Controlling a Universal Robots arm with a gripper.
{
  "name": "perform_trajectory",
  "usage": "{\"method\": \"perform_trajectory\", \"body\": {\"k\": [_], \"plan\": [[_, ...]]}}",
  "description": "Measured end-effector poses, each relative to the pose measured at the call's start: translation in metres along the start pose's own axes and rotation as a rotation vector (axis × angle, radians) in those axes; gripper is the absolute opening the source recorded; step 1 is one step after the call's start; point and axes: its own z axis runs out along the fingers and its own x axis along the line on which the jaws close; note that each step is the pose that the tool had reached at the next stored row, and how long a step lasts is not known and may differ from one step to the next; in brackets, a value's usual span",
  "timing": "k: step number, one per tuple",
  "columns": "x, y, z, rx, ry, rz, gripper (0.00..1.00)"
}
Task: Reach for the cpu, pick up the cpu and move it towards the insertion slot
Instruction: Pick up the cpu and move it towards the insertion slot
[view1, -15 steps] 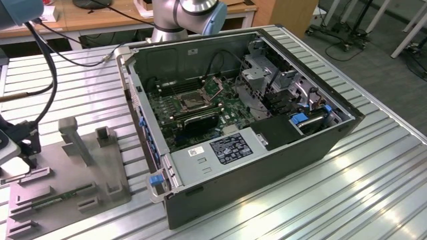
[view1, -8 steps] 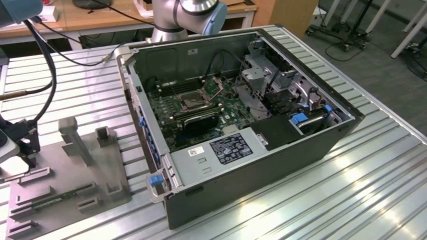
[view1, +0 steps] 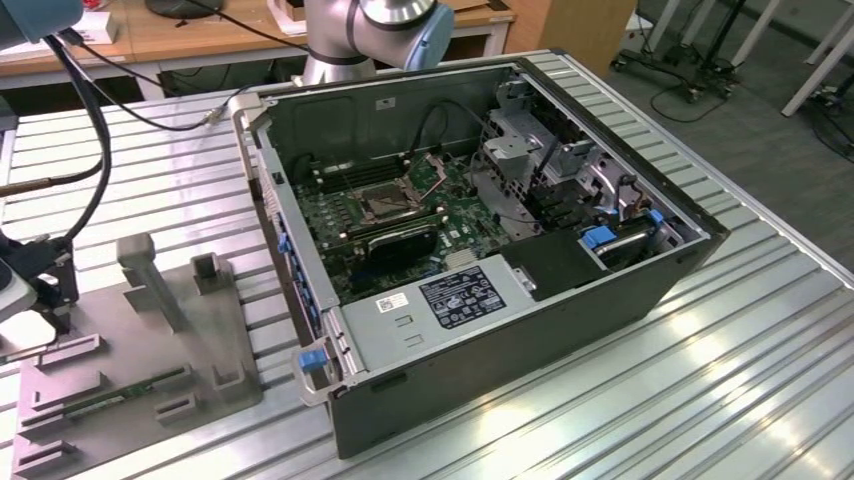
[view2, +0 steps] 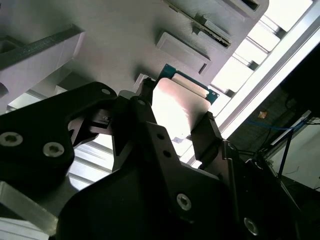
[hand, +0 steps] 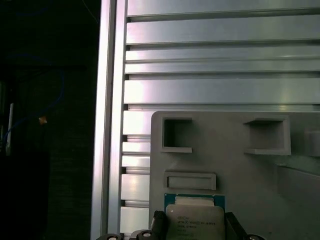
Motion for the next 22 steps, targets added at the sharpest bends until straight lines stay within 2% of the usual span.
{"method": "perform_trajectory", "body": {"k": [12,22], "plan": [[0.0,0.0002,-0.0058,-0.0001,-0.0002,0.0,0.55],[0.0,0.0003,-0.0079,-0.0001,0.0,0.0,0.55]]}}
